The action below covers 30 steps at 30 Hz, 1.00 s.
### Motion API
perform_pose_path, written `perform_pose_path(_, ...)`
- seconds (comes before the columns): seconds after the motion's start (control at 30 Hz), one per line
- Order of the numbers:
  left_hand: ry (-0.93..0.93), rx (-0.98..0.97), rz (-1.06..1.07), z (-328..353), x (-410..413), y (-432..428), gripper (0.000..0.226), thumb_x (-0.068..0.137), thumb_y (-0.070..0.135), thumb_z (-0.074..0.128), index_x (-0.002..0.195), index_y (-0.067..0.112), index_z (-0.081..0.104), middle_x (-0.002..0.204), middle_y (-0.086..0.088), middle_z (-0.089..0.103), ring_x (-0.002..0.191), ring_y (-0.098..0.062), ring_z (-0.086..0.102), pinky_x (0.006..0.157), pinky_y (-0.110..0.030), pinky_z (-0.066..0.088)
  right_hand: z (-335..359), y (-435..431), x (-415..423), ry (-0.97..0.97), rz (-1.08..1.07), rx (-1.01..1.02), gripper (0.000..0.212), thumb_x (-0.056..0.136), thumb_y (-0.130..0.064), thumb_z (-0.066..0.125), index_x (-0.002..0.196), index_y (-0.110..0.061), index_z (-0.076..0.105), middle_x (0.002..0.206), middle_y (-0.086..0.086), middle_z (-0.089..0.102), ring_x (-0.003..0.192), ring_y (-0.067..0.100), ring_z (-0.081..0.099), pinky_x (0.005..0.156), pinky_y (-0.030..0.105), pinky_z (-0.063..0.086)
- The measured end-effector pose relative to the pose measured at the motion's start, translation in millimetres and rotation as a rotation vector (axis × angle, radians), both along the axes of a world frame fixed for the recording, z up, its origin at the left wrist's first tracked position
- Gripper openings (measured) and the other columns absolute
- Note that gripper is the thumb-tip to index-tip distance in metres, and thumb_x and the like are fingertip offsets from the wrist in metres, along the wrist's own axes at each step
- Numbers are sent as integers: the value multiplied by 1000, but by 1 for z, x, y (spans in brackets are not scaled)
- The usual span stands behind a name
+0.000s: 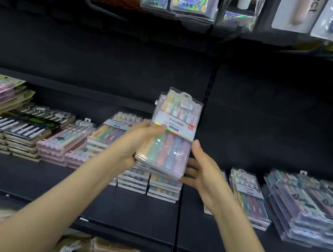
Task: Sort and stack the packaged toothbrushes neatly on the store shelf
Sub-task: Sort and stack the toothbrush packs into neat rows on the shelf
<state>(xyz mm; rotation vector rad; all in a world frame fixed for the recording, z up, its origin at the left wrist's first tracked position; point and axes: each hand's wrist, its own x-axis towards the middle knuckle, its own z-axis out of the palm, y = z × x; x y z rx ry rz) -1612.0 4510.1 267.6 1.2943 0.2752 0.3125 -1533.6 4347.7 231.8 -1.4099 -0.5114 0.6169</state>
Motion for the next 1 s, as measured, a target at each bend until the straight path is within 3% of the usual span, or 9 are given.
perform_pose_path(0.13, 20, -7, -112, -9, 10, -26, 20, 93, 24, 58, 111, 15, 61, 90, 1, 75, 79, -13, 72, 60, -23, 55, 9, -11, -7, 20, -70, 126, 34, 86, -30, 65, 118, -20, 65, 109, -1, 73, 100, 18, 69, 72, 29, 57)
perform_pose_path(0.2, 90, 121, -134, -8, 13, -31, 22, 94, 37, 54, 108, 22, 63, 100, 6, 73, 90, -11, 69, 73, -24, 55, 7, -19, 1, 81, -120, 194, 41, 76, -24, 69, 116, -13, 66, 108, 4, 73, 100, 21, 69, 74, 30, 56)
perform_pose_path(0.3, 162, 592, 44, -11, 14, -14, 43, 95, 51, 45, 126, 25, 60, 128, 6, 59, 118, -15, 54, 101, -31, 41, 1, -26, 18, 175, -176, 183, 36, 73, -22, 71, 107, -11, 69, 103, 7, 74, 92, 22, 72, 72, 34, 58)
perform_pose_path(0.37, 150, 944, 255, -18, 10, 8, 42, 97, 46, 42, 126, 23, 61, 129, -1, 56, 117, -18, 52, 92, -26, 36, -5, -25, 29, 201, -216, 107, 22, 80, -19, 70, 101, -13, 70, 95, 5, 75, 81, 19, 73, 59, 30, 59)
perform_pose_path(0.43, 182, 1148, 382, -27, 5, 32, 42, 99, 46, 40, 124, 22, 63, 127, -4, 55, 112, -20, 53, 84, -24, 34, -10, -16, 40, 220, -252, 42, 15, 83, -17, 69, 98, -11, 71, 87, 5, 76, 71, 17, 73, 49, 26, 55)
perform_pose_path(0.6, 367, 1554, 336, -44, 5, 63, 77, 81, 63, 12, 133, 26, 55, 142, -3, 46, 131, -25, 40, 107, -39, 29, -21, 24, 58, 258, -265, -59, 13, 81, -12, 73, 91, -5, 70, 73, 6, 74, 59, 17, 70, 46, 25, 52)
perform_pose_path(0.67, 408, 1626, 309, -51, 6, 66, 92, 72, 68, -4, 135, 31, 52, 145, -1, 44, 134, -23, 37, 110, -41, 23, -26, 37, 63, 258, -271, -98, 15, 79, -13, 75, 90, -5, 69, 70, 5, 73, 55, 17, 69, 44, 23, 50)
perform_pose_path(0.8, 459, 1644, 242, -67, 9, 73, 97, 68, 70, -12, 140, 37, 43, 148, 4, 40, 137, -23, 33, 113, -45, 11, -34, 46, 71, 257, -241, -166, 14, 81, -18, 73, 90, -8, 70, 74, 4, 74, 60, 18, 69, 50, 27, 53)
perform_pose_path(1.0, 450, 1704, 223, -81, 9, 78, 92, 71, 68, -13, 142, 40, 37, 153, 9, 32, 143, -24, 23, 116, -49, 5, -41, 42, 81, 35, -224, -338, 32, 81, -32, 73, 105, -11, 71, 103, 4, 72, 96, 21, 66, 82, 31, 50)
